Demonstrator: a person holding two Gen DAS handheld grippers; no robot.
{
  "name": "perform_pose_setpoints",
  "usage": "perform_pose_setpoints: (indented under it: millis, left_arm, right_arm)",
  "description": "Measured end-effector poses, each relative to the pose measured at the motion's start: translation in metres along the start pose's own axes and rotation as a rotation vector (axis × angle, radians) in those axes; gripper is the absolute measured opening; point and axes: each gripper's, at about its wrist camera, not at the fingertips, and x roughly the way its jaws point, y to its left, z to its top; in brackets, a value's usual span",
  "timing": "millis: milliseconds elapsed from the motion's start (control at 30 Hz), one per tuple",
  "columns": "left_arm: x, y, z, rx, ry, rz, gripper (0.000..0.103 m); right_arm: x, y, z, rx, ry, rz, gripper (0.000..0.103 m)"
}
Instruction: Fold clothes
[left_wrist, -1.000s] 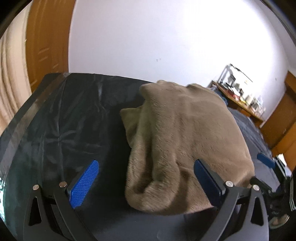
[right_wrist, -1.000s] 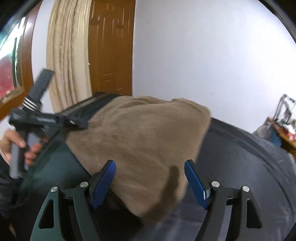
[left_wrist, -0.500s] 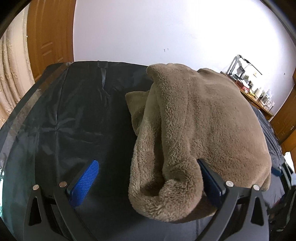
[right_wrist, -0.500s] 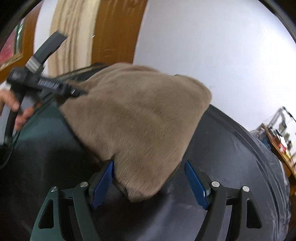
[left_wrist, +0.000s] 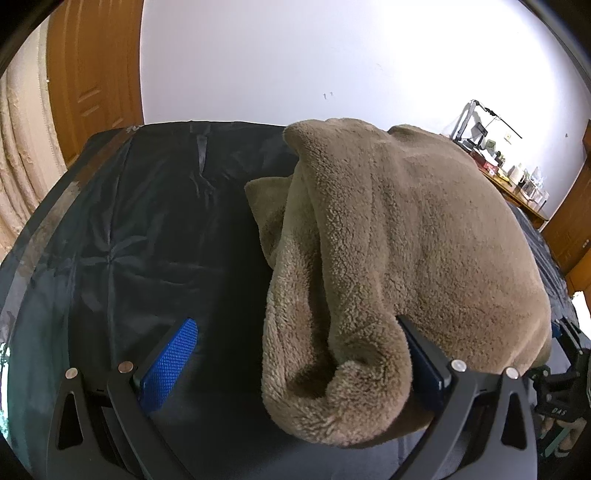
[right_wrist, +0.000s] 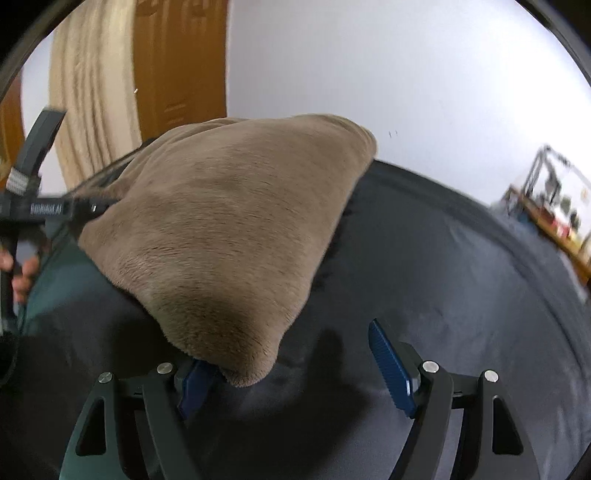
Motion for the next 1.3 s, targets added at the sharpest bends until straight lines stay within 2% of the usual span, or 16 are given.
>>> perform_pose_setpoints:
  millis: [133,233,400,500,567,633,767,900,1067,1300]
  left_arm:
    - [0.001,0.0,0.0,-0.008,0.004,-0.006,0.103]
    - [0.001,-0.002,-0.001,-0.003,0.001,0.003,0.103]
    - [-0.001,-0.004,-0.001,0.001,-0.001,0.012,0.103]
    - [-0.001,-0.005,0.0,0.006,-0.004,0.017,0.103]
    - [0.0,-0.004,0.001,0.006,-0.004,0.017,0.103]
    - [0.0,-0.004,0.001,0.006,-0.003,0.015,0.103]
    - [0.001,-0.004,0.002,0.004,0.001,0.008,0.103]
    - [0.003,-0.005,0.002,0.009,0.003,0.009,0.103]
    - [0.005,-0.003,0.002,-0.001,0.01,-0.014,0.103]
    - [0.006,0.01,0.004,-0.06,0.025,-0.092,0.103]
  right_arm:
    - [0.001,0.008,0.0,-0.024,0.022,-0.003,0.079]
    - [-0.015,0.015,-0.002,-0.081,-0.004,-0.004,0.079]
    - [-0.044,0.026,0.007,-0.093,-0.112,0.061,0.079]
    - [-0.056,0.036,0.016,-0.107,-0.186,0.072,0.08]
    - [-0.048,0.045,0.027,-0.143,-0.197,0.056,0.081]
    - [-0.035,0.054,0.036,-0.187,-0.185,0.026,0.081]
    - [-0.008,0.053,0.03,-0.217,-0.099,-0.021,0.081]
    - [0.001,0.044,0.027,-0.181,-0.074,-0.002,0.083]
    - [0.008,0.038,0.026,-0.144,-0.053,0.022,0.094]
    - [0.018,0.03,0.025,-0.092,-0.025,0.055,0.094]
